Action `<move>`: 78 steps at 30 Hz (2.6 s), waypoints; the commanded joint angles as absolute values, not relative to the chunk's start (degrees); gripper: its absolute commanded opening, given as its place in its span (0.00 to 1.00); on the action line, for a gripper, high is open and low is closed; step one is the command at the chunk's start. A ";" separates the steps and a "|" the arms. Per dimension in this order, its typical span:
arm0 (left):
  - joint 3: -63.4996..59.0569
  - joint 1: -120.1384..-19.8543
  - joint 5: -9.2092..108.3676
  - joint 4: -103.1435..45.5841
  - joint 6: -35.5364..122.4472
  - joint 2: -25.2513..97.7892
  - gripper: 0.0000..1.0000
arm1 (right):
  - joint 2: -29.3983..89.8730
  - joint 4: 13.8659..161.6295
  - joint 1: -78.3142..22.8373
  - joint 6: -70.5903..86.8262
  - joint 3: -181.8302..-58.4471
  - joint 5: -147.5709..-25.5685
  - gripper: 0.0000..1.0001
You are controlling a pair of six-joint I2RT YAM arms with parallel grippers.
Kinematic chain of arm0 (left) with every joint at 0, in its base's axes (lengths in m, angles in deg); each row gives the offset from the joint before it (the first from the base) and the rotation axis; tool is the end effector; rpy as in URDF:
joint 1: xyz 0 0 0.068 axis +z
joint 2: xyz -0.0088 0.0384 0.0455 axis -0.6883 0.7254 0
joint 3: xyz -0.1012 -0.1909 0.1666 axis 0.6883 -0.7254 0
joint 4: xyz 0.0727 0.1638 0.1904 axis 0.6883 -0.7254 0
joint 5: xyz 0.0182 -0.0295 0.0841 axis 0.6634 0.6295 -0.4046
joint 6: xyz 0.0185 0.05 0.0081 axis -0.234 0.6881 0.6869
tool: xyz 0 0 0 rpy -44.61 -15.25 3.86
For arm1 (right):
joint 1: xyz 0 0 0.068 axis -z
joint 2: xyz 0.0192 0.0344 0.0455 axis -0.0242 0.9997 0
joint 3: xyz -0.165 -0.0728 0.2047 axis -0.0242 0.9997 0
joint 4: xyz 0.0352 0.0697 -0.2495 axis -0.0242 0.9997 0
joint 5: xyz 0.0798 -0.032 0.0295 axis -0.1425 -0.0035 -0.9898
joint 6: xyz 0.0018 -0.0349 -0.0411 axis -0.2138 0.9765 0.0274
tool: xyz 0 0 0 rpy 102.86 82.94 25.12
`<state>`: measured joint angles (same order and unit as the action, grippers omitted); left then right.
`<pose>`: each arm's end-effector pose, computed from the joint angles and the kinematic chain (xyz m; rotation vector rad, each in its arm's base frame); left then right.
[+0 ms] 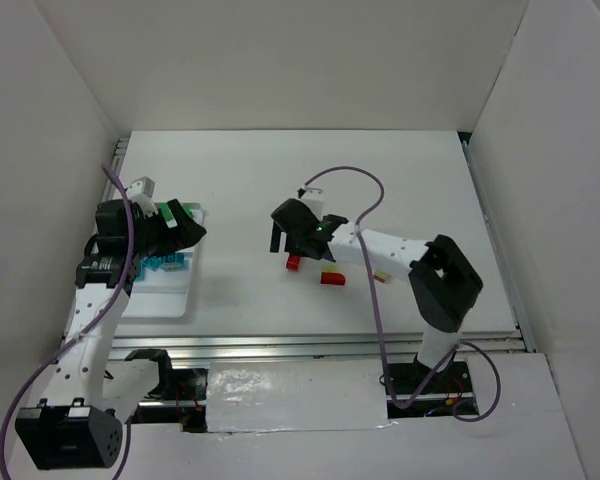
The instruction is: Sort the legos into containers by color
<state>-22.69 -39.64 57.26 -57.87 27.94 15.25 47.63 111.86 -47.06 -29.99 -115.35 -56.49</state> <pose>0.2082 0.0042 0.3229 -0.3966 2.0739 -0.5350 0.2549 0.2671 0.2295 0.0885 2.4073 0.2694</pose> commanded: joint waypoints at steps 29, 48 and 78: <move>-34.82 -42.17 105.87 -32.42 18.50 13.60 1.00 | 27.93 74.09 -50.65 -0.70 -93.56 -113.04 0.00; -37.73 -58.34 108.64 -13.93 10.66 6.39 0.89 | 20.44 66.05 -49.24 -11.17 -95.66 -128.42 0.02; -19.55 -56.61 70.26 -51.51 23.23 15.35 0.00 | 15.26 71.31 -40.19 -12.14 -86.70 -111.30 1.00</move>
